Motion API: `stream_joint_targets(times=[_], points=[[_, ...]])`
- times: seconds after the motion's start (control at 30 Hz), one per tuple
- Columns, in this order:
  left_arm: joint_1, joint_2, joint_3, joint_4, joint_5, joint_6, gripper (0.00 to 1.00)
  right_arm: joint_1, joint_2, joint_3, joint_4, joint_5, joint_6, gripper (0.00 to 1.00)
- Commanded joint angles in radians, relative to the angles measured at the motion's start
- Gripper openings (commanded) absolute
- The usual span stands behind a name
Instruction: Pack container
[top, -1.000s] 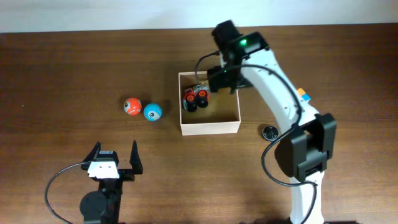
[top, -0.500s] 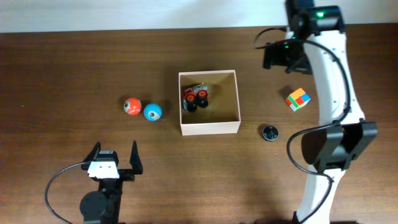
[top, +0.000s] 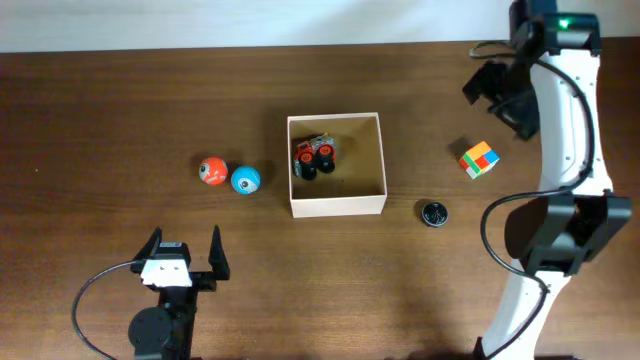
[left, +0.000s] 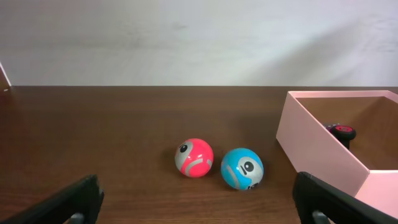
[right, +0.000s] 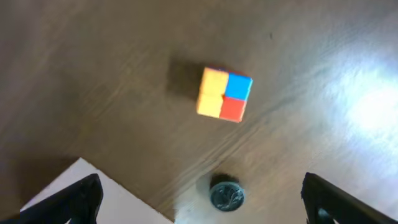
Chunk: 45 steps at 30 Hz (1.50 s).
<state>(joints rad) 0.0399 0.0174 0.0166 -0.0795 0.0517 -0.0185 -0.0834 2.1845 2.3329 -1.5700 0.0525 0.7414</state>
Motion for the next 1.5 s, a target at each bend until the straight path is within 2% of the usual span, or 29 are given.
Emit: stream_joint_targets(times=[0.0,0.37,0.73,0.93,1.1,1.27,1.47], points=[[0.004,-0.004,-0.008,0.0,-0.007,0.012,0.99,0.004,0.024,-0.09,0.006,0.025,0.216,0.96],[0.004,-0.004,-0.008,0.0,-0.006,0.012,0.99,0.003,0.024,-0.281,0.083,0.009,0.244,0.96],[0.004,-0.004,-0.008,0.0,-0.007,0.012,0.99,0.005,-0.018,-0.287,0.013,0.006,0.192,0.97],[0.004,-0.004,-0.008,0.0,-0.007,0.012,0.99,0.005,-0.054,-0.288,-0.012,0.098,0.165,0.97],[0.004,-0.004,-0.008,0.0,-0.006,0.012,0.99,-0.012,-0.054,-0.328,0.075,0.086,0.184,1.0],[0.004,-0.004,-0.008,0.0,-0.006,0.012,0.99,-0.034,-0.053,-0.418,0.193,-0.009,0.184,1.0],[0.004,-0.004,-0.008,0.0,-0.007,0.012,0.99,-0.035,-0.052,-0.505,0.32,-0.023,0.195,0.99]])
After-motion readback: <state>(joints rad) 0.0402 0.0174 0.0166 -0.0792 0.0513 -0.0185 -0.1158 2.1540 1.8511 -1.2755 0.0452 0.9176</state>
